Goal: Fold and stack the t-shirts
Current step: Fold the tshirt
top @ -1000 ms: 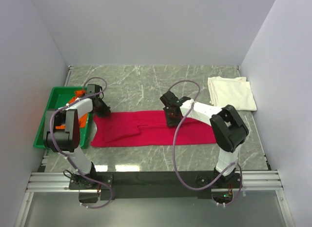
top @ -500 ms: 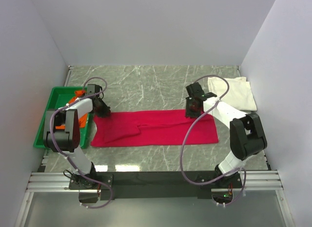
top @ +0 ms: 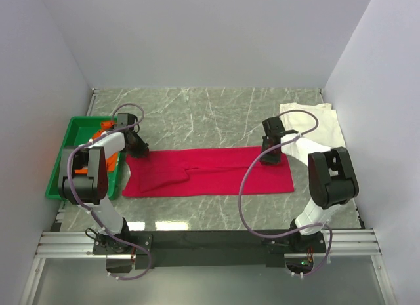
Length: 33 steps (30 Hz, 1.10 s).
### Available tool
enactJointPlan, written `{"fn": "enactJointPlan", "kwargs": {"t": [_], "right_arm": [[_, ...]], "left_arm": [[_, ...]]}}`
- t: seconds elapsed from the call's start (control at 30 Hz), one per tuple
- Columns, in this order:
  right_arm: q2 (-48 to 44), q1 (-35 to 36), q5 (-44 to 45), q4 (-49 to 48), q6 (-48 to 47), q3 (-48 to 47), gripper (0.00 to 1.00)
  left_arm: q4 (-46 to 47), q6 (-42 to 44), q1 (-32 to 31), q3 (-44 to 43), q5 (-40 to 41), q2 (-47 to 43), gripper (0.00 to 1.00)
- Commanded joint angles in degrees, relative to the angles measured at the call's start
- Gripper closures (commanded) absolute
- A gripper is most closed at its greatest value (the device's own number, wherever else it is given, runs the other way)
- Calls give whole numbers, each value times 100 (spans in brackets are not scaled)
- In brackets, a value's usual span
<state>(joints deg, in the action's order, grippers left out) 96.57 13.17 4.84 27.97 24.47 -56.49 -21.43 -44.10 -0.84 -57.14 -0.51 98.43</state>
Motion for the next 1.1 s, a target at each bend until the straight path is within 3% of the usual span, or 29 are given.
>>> {"fn": "enactJointPlan", "kwargs": {"t": [0.0, 0.17, 0.43, 0.57, 0.67, 0.83, 1.07], "right_arm": [[-209, -104, 35, -142, 84, 278, 67], [-665, -306, -1, -221, 277, 691, 67], [-1351, -1280, -369, -669, 699, 1280, 67], [-1843, -1290, -466, -933, 823, 1307, 66], [-2028, -1282, -895, -1135, 832, 1149, 58], [-1581, -1291, -1161, -1214, 717, 587, 52], [-580, -1457, -1108, -1311, 823, 24, 58]], "left_arm": [[-125, 156, 40, -42, 315, 0, 75], [-151, 138, 40, -34, 350, -17, 75], [-54, 129, 40, 19, 298, -464, 72], [-10, 77, 40, 10, 201, -983, 63], [-89, 77, -3, -42, 315, -1431, 55], [-142, -20, -13, 290, 648, -1775, 54], [42, -362, 40, 731, 904, -1257, 64]]}}
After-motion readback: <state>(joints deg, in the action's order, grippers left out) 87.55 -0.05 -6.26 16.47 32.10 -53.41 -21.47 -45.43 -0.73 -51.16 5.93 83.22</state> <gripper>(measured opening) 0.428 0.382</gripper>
